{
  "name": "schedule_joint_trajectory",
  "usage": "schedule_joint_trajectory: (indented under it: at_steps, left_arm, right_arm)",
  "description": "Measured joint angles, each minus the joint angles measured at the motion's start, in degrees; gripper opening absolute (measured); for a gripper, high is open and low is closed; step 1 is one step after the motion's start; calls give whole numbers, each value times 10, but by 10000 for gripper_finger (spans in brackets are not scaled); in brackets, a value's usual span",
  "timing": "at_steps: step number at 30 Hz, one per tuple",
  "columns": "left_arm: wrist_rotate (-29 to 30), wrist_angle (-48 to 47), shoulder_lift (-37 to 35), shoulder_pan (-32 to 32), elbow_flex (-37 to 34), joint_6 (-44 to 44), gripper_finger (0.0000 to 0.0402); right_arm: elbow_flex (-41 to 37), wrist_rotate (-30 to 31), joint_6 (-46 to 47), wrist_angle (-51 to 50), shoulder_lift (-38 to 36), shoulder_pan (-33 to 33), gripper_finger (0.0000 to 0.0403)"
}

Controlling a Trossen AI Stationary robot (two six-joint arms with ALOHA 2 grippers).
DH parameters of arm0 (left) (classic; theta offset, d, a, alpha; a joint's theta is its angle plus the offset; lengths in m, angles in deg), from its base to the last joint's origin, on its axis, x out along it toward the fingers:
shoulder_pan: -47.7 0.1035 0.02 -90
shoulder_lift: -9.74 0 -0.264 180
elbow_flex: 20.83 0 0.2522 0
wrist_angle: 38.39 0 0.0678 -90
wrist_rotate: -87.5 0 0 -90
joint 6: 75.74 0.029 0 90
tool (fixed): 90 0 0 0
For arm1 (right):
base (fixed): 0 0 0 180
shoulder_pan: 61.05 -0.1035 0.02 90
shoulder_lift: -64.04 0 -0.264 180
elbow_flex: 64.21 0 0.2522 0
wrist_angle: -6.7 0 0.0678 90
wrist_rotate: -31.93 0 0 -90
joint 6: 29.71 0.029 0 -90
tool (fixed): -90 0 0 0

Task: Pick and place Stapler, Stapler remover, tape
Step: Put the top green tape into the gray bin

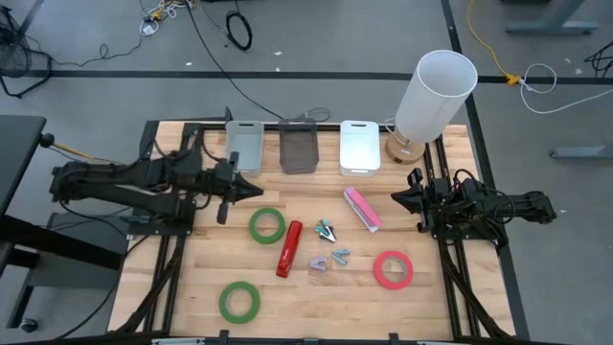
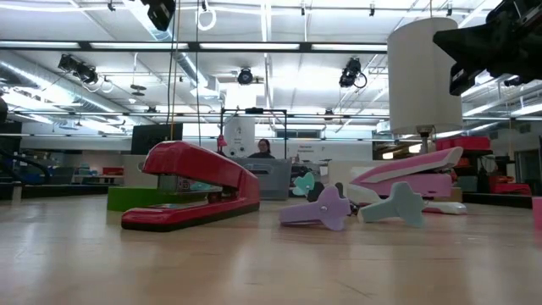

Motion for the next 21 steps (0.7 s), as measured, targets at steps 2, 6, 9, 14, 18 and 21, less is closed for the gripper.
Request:
schedule_joint_trajectory:
  at_steps: [2,6,9,14,18,21]
  left_arm:
    - [0,-52,21,0,29,0,9]
    - [0,-151,62,0,80,0,9]
    - [0,-199,91,0,107,0,9]
    - [0,-209,130,0,117,-13,9]
    - [0,-211,162,0,118,-49,9]
    - [0,-211,184,0,118,-71,9]
  right_arm:
    - [0,0,0,0,0,0,16]
    - [0,0,0,0,0,0,16]
    - [0,0,0,0,0,0,16]
    - [0,0,0,0,0,0,16]
    - [0,0,0,0,0,0,16]
    - [0,0,0,0,0,0,16]
